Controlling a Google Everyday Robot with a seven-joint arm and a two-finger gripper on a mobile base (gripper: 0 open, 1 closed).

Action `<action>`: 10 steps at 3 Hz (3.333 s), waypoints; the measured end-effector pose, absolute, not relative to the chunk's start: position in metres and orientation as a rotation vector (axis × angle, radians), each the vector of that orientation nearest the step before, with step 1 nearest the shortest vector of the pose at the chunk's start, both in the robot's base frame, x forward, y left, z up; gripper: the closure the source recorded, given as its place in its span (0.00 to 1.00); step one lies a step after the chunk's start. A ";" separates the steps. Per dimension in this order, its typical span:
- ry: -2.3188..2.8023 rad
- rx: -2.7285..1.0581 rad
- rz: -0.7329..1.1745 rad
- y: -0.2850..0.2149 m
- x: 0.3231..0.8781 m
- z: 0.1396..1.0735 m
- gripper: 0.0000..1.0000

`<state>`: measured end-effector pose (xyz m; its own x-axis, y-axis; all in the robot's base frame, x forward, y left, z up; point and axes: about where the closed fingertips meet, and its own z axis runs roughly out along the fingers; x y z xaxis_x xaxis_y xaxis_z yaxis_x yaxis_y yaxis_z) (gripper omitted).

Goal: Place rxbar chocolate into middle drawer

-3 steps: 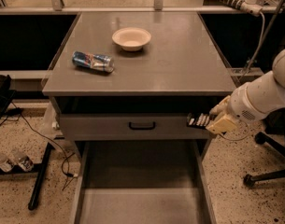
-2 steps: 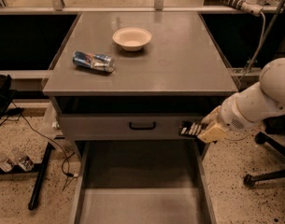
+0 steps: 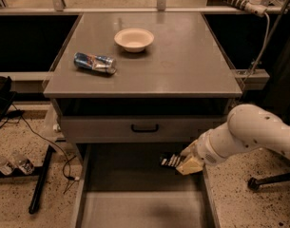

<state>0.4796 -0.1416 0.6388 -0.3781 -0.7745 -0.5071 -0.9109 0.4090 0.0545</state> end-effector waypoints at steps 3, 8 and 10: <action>2.200 -1.320 0.410 -0.114 0.479 0.560 1.00; 2.192 -1.336 0.470 -0.079 0.472 0.405 1.00; 2.143 -1.305 0.397 -0.070 0.490 0.383 0.81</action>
Offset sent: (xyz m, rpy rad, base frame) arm -0.0022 0.0391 -0.1306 0.0744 -0.1392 -0.0908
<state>0.4900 -0.0695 0.3826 -0.3430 -0.7026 -0.6235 -0.8792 0.4738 -0.0502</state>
